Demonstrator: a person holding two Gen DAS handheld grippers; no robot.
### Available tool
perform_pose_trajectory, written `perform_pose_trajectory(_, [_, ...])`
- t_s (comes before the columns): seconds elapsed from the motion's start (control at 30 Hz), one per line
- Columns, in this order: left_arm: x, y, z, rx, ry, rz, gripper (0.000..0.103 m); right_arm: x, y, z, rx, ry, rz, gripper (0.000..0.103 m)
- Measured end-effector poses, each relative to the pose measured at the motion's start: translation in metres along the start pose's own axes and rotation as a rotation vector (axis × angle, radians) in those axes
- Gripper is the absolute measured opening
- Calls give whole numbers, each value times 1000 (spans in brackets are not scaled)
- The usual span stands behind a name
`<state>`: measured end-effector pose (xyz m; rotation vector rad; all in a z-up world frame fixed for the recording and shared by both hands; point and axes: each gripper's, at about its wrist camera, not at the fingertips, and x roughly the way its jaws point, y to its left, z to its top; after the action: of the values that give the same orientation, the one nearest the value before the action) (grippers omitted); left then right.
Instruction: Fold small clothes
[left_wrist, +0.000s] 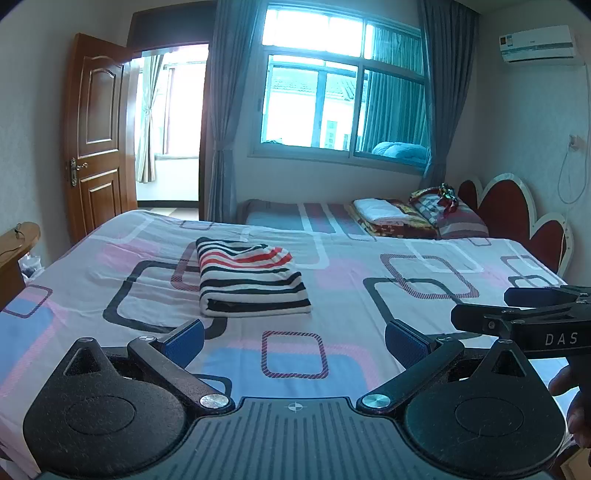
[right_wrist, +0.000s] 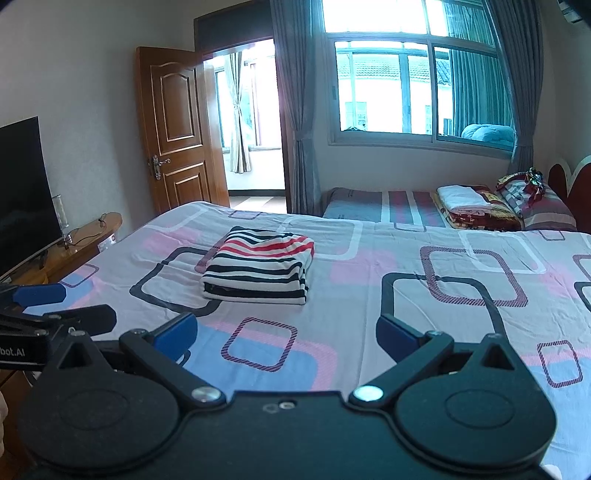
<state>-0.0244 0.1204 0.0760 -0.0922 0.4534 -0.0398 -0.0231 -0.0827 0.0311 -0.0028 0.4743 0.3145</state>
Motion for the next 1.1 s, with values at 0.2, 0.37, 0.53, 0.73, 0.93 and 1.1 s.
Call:
perform_pose_trajectory(0.2, [0, 0, 2, 0, -2, 3, 103, 1, 2, 2, -11, -6, 5, 102])
perform_pose_trajectory(0.37, [1, 0, 2, 0, 1, 0, 103, 3, 2, 2, -13, -10, 7, 102])
perform_pose_trajectory(0.53, [1, -5, 2, 6, 0, -3, 103, 3, 1, 3, -15, -11, 9, 102])
perform_pose_trajectory(0.73, [2, -7, 1, 6, -7, -7, 103, 4, -2, 3, -14, -15, 6, 102])
perform_pose_trajectory(0.93, [1, -5, -2, 1, -22, 3, 103, 6, -2, 2, -17, -15, 6, 102])
perform_pose_trajectory(1.1, [0, -2, -1, -11, -22, 8, 103, 7, -2, 0, -23, -15, 11, 102])
